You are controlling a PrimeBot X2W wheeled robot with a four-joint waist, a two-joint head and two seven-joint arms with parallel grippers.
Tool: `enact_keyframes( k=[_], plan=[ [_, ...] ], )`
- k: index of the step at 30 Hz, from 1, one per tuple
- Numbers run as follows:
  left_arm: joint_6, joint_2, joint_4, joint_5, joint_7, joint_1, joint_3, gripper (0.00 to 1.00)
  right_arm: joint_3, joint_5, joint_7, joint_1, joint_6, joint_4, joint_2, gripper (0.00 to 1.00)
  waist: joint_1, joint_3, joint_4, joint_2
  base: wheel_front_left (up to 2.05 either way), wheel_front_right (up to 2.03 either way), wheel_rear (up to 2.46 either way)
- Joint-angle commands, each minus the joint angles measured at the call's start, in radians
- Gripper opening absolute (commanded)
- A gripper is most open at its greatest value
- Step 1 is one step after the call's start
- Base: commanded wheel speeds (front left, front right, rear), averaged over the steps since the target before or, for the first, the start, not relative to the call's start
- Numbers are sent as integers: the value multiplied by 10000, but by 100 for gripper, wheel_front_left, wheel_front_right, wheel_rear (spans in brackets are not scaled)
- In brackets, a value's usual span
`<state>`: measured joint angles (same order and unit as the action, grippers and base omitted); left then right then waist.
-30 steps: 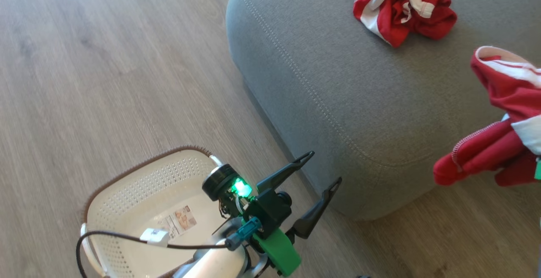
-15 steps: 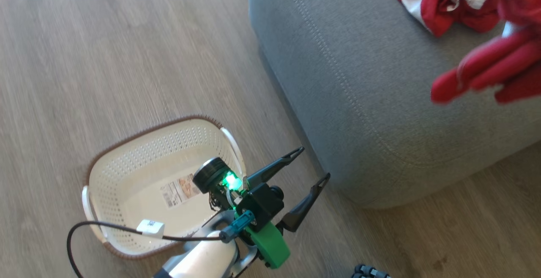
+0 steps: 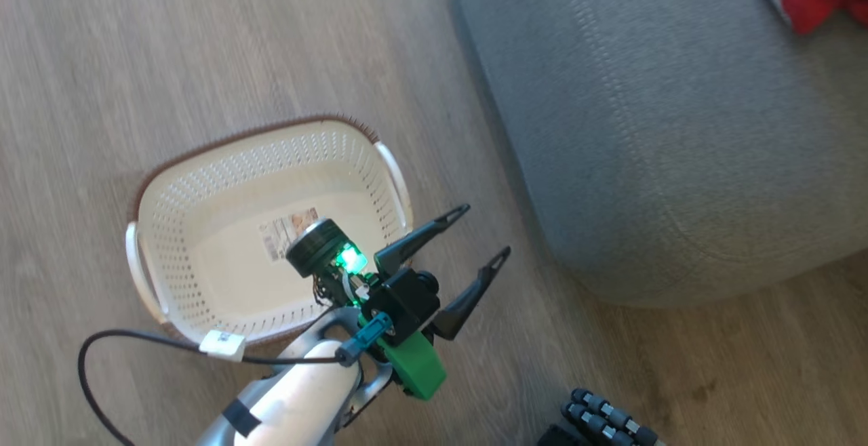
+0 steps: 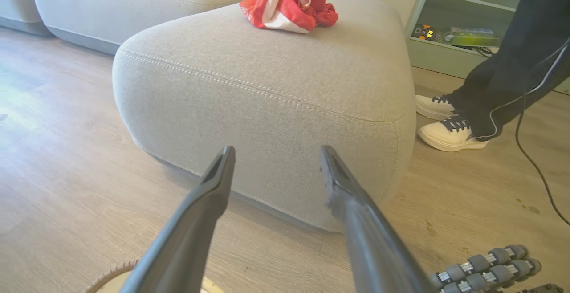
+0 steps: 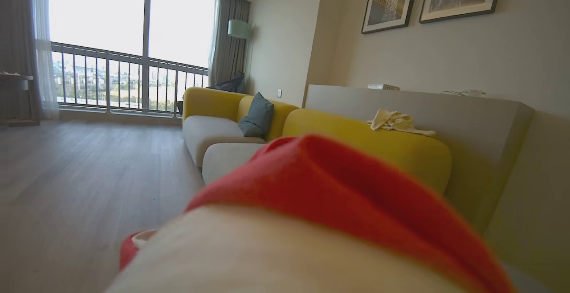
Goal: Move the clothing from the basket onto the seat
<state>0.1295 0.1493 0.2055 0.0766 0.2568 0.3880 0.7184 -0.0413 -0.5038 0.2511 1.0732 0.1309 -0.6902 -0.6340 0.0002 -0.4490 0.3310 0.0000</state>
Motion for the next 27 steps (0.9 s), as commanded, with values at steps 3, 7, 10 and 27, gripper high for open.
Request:
enact_keyframes(
  k=[3,7,10,27],
  plan=[
    [11,77,-484,-65,49,233,-239,100,186,198,93,1163,-2,-348,-462,0,-2,-494,-362,0,0,0,0],
    [11,53,-540,-142,49,296,-245,100,281,690,100,2033,-2,-1773,-636,0,-2,-762,-629,0,0,0,0],
    [11,-25,-533,-193,49,397,-251,100,146,1274,103,2389,-2,-3061,-762,0,-2,-945,-827,0,0,0,0],
    [11,-93,-361,-149,49,557,-563,100,-284,1986,-3029,2593,-2,-5984,-206,0,-2,-1384,-1293,0,0,0,0]
  ],
)
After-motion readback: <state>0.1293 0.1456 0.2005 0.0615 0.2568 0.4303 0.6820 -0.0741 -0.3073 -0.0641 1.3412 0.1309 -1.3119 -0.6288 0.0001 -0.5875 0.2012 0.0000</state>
